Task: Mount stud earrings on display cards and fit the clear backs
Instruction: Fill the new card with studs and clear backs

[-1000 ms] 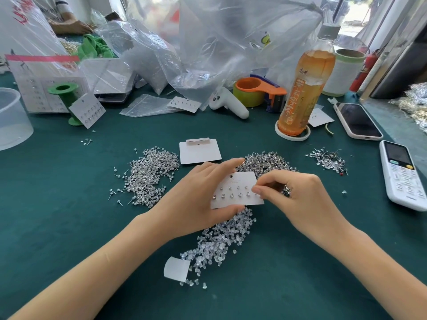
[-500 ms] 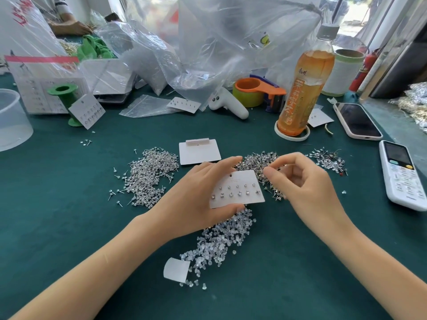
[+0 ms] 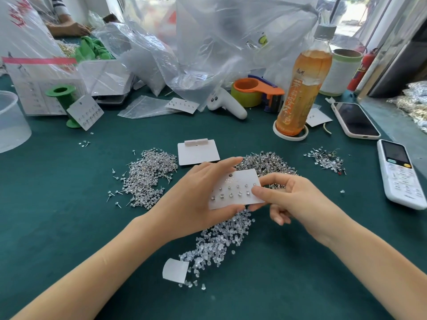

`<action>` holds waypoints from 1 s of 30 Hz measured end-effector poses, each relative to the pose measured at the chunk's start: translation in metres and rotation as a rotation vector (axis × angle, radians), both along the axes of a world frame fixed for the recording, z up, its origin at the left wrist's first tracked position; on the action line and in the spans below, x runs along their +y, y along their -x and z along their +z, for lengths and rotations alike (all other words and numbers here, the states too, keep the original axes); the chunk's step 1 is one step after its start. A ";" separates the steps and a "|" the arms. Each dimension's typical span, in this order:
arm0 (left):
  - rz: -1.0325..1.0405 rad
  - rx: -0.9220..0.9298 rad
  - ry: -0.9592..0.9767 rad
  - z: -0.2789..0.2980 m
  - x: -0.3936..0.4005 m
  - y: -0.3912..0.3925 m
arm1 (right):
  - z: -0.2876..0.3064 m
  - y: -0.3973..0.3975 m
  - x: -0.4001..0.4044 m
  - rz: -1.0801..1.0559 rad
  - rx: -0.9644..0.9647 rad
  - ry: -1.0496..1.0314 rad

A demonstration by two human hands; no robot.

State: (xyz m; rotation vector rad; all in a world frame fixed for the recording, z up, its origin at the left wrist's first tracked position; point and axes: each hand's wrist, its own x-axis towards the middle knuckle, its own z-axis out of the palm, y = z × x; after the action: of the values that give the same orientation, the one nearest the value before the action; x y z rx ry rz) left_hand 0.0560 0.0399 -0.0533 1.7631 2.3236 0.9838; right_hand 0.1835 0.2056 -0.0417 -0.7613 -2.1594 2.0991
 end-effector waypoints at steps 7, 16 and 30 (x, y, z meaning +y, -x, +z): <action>-0.006 0.038 0.000 -0.001 0.000 0.001 | -0.003 0.002 -0.002 -0.029 0.025 0.023; -0.031 0.094 -0.028 -0.002 0.000 0.001 | -0.005 0.002 -0.003 -0.033 0.021 0.032; 0.234 -0.166 -0.063 0.001 -0.005 0.032 | -0.009 0.007 0.010 -0.235 0.200 0.213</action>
State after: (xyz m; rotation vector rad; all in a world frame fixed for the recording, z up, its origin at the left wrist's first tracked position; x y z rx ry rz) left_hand 0.0237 0.0353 -0.0527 1.3899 2.4545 1.1983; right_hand 0.1765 0.2155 -0.0504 -0.7413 -1.6790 2.1962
